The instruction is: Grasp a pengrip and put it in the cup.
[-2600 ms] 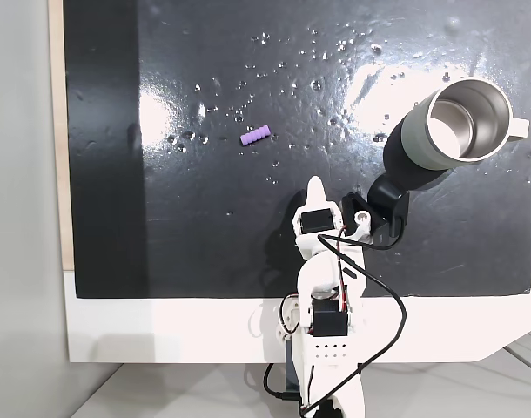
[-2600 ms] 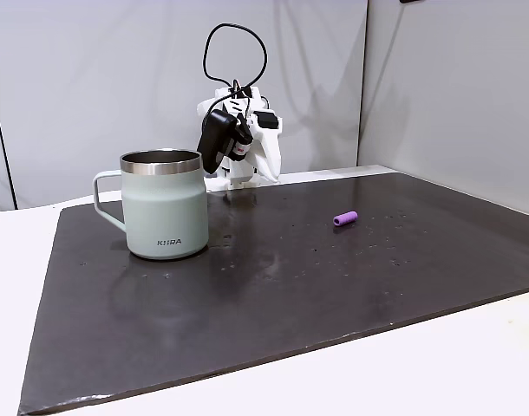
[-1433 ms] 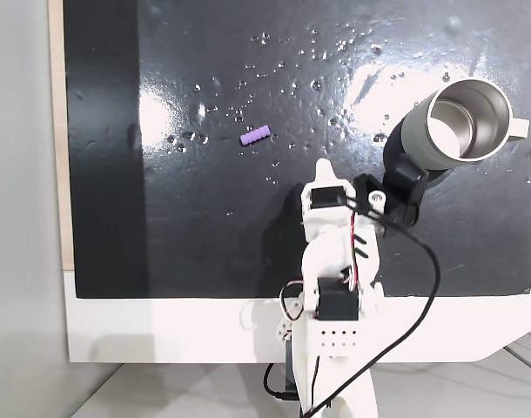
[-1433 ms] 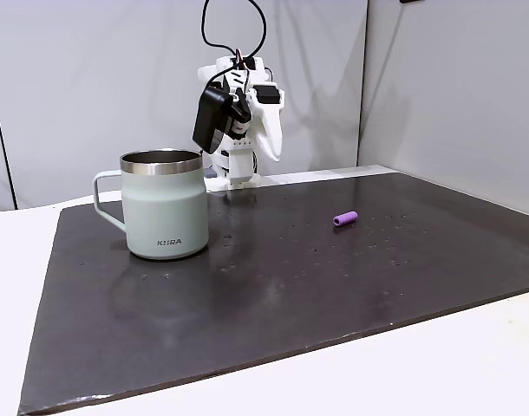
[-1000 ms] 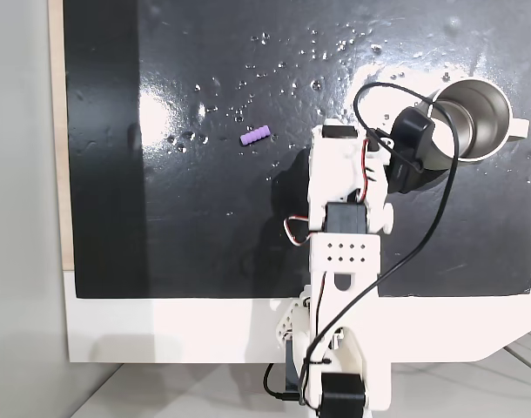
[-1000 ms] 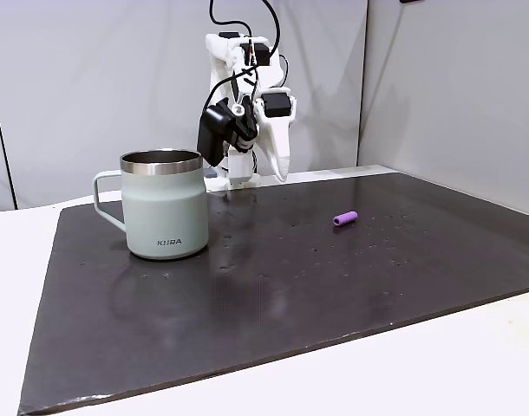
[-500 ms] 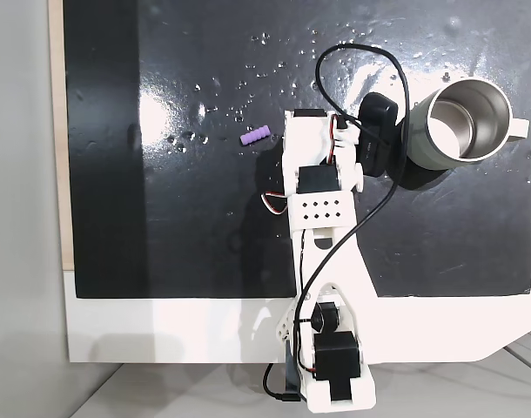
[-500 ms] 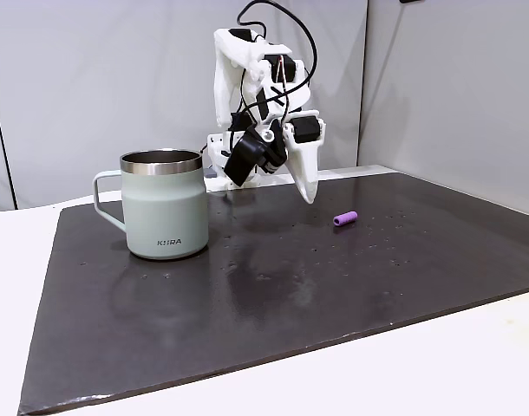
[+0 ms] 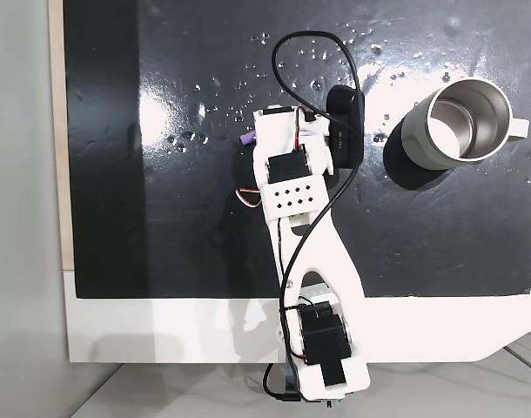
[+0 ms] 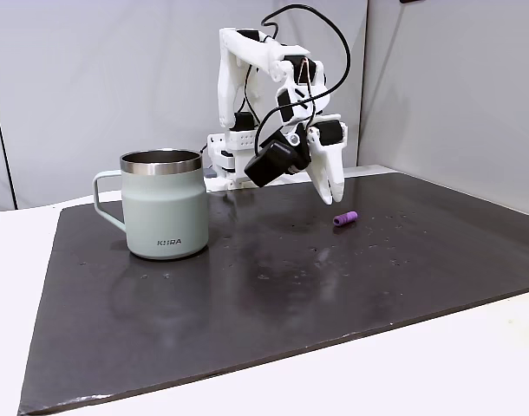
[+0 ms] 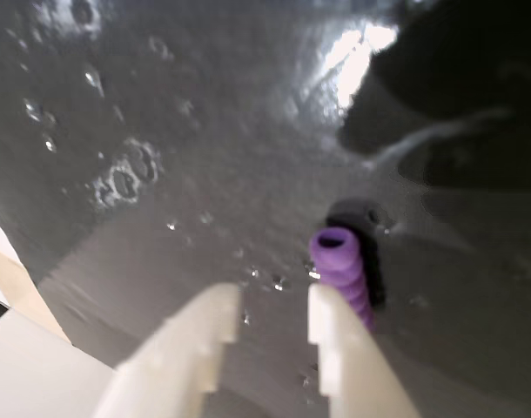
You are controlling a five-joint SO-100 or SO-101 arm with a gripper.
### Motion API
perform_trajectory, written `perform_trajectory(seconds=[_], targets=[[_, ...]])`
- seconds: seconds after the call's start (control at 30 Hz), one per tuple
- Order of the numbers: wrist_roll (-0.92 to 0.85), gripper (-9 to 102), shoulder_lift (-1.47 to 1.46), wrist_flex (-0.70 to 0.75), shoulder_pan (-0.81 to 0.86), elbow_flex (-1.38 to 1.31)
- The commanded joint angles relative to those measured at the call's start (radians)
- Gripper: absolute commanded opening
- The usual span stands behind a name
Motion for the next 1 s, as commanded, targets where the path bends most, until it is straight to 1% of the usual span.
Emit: perform_trajectory(seconds=[0.0, 0.17, 0.47, 0.8, 0.97], targets=[[0.006, 18, -0.003, 0.032, -0.026, -0.078], [0.006, 19, -0.067, 0.037, -0.029, -0.089], [0.006, 19, -0.252, 0.104, -0.035, -0.213], [0.002, 19, -0.334, 0.167, -0.072, -0.319], [-0.014, 15, -0.379, 0.227, -0.091, -0.379]])
